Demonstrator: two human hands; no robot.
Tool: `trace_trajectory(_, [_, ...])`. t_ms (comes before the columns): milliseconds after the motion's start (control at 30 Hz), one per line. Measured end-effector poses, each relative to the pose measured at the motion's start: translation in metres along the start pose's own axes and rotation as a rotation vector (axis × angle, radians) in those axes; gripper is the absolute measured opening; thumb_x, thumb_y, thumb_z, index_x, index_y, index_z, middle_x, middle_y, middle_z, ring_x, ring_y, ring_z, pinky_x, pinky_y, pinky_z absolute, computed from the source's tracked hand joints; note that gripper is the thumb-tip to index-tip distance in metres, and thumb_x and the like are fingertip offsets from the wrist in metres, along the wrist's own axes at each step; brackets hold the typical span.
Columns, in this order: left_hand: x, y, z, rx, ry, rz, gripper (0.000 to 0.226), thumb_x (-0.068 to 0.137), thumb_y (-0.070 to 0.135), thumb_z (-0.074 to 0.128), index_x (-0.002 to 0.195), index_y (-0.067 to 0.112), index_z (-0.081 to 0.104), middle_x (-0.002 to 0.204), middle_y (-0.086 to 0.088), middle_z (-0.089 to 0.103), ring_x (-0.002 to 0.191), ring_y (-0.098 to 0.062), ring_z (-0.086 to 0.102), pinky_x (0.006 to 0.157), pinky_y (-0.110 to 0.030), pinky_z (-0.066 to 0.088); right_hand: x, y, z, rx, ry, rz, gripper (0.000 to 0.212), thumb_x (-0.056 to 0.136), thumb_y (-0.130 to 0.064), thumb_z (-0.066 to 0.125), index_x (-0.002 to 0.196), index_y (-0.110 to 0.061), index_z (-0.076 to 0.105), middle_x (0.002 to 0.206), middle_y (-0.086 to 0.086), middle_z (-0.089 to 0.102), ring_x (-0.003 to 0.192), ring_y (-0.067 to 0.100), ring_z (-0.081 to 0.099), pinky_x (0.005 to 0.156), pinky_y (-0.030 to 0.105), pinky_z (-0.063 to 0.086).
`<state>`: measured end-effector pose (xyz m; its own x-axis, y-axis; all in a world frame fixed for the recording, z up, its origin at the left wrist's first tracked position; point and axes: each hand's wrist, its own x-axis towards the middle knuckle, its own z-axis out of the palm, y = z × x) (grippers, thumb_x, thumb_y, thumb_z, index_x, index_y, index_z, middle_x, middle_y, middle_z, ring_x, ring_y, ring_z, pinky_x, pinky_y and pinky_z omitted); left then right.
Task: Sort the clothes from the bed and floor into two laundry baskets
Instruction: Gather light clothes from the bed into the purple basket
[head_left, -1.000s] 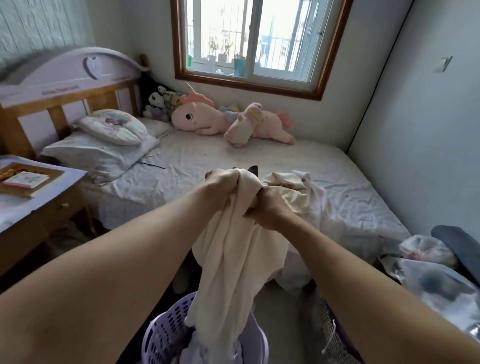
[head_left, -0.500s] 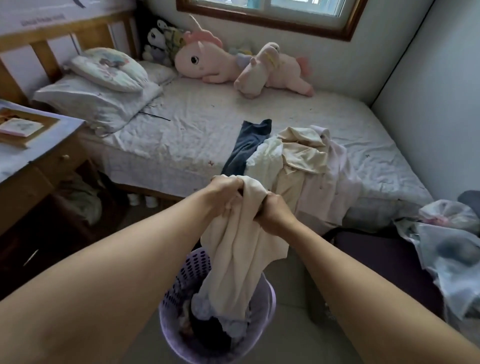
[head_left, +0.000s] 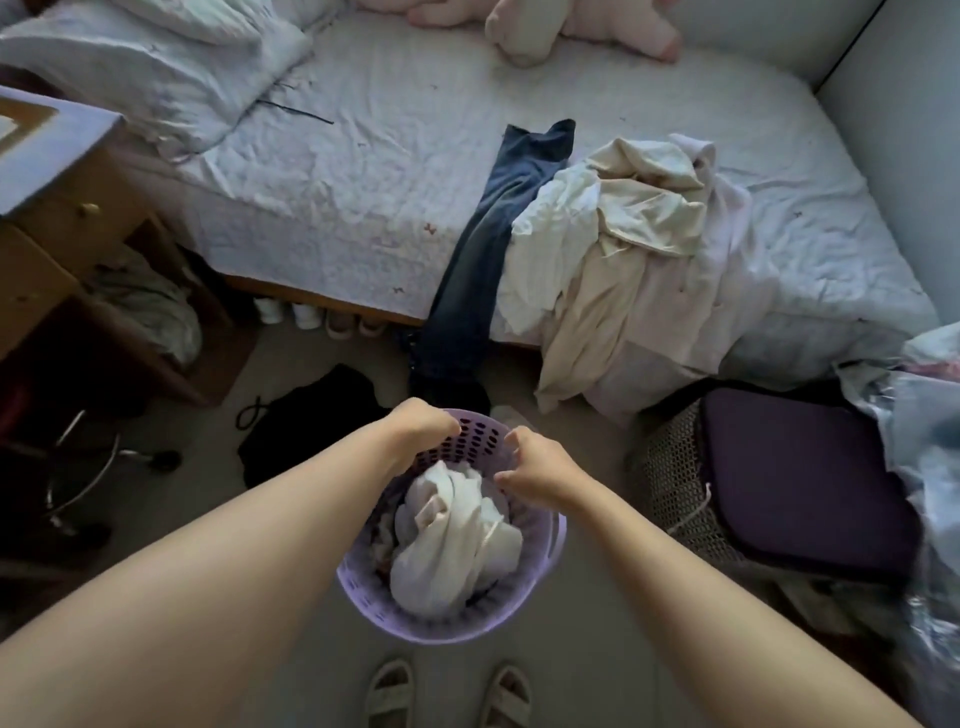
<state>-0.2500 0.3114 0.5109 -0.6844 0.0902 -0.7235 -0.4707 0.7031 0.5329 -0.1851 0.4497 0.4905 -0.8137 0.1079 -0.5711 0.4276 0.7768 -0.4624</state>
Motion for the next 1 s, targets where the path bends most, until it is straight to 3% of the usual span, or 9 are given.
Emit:
trace_trajectory(67, [0.008,-0.011,0.005,0.018,0.007,-0.023,0.040,0.092,0.021,0.056,0.126,0.001,0.055,0.112,-0.017,0.062,0.093,-0.024,0.062,0.078,-0.031,0.050,0.001,0.006,0.008,-0.018,-0.026,0.020,0.042,0.089,-0.017,0.057,0.128,-0.008,0.046,0.126,0.011,0.056,0.113,0.024,0.054,0.088,0.030,0.046])
trace_trajectory(167, [0.020,-0.028,0.009,0.061,-0.035,-0.027,0.025,0.091,0.018,0.055,0.109,0.002,0.065,0.081,-0.009,0.054,0.064,-0.017,0.047,0.062,-0.027,0.038,0.003,0.012,0.021,0.005,-0.059,0.054,0.044,0.090,-0.021,0.057,0.131,-0.009,0.045,0.128,0.010,0.055,0.116,0.024,0.053,0.083,0.026,0.042])
trace_trajectory(267, [0.030,-0.046,0.009,0.098,-0.071,-0.042,0.008,0.090,0.016,0.056,0.084,0.012,0.057,0.075,-0.003,0.048,0.063,-0.015,0.042,0.060,-0.026,0.036,0.003,0.018,0.037,0.006,-0.081,0.079,0.045,0.091,-0.023,0.057,0.132,-0.009,0.045,0.129,0.009,0.054,0.119,0.024,0.050,0.081,0.025,0.038])
trace_trajectory(467, [0.052,-0.078,0.019,0.191,-0.116,-0.032,0.025,0.089,0.018,0.057,0.068,0.021,0.044,0.066,0.005,0.039,0.056,-0.009,0.035,0.053,-0.020,0.030,0.008,0.040,0.070,0.013,-0.085,0.167,0.030,0.091,-0.018,0.053,0.118,-0.006,0.051,0.118,0.012,0.060,0.098,0.023,0.052,0.077,0.030,0.041])
trace_trajectory(567, [0.063,-0.091,0.033,0.256,-0.135,-0.010,0.023,0.088,0.014,0.056,0.068,0.017,0.046,0.062,0.001,0.038,0.054,-0.013,0.033,0.052,-0.024,0.028,0.014,0.058,0.085,0.042,-0.086,0.215,0.033,0.091,-0.019,0.053,0.121,-0.006,0.050,0.119,0.012,0.057,0.109,0.027,0.053,0.083,0.033,0.045])
trace_trajectory(667, [0.076,-0.107,0.051,0.340,-0.132,0.006,0.032,0.087,0.014,0.055,0.061,0.023,0.040,0.061,0.004,0.037,0.055,-0.012,0.034,0.055,-0.025,0.030,0.026,0.079,0.100,0.065,-0.094,0.244,0.033,0.089,-0.017,0.053,0.120,-0.007,0.049,0.120,0.012,0.057,0.103,0.025,0.052,0.075,0.029,0.041])
trace_trajectory(800, [0.102,-0.124,0.076,0.473,-0.120,0.040,0.034,0.082,0.014,0.052,0.055,0.018,0.031,0.054,0.000,0.031,0.049,-0.016,0.027,0.048,-0.026,0.019,0.052,0.112,0.118,0.051,-0.115,0.267,0.033,0.087,-0.019,0.055,0.117,-0.005,0.048,0.119,0.014,0.056,0.105,0.029,0.053,0.071,0.028,0.036])
trace_trajectory(900, [0.119,-0.136,0.086,0.563,-0.109,0.055,0.019,0.080,0.021,0.051,0.061,0.016,0.049,0.065,-0.002,0.052,0.057,-0.019,0.044,0.050,-0.027,0.029,0.069,0.131,0.129,0.038,-0.128,0.281,0.035,0.087,-0.019,0.055,0.119,-0.006,0.047,0.121,0.014,0.055,0.108,0.031,0.054,0.073,0.031,0.040])
trace_trajectory(1000, [0.142,-0.150,0.095,0.659,-0.083,0.076,0.015,0.081,0.023,0.050,0.091,0.019,0.060,0.097,-0.002,0.065,0.086,-0.026,0.061,0.066,-0.030,0.045,0.088,0.148,0.144,0.004,-0.136,0.292,0.037,0.087,-0.021,0.055,0.120,-0.007,0.045,0.121,0.015,0.053,0.109,0.033,0.054,0.079,0.036,0.044])
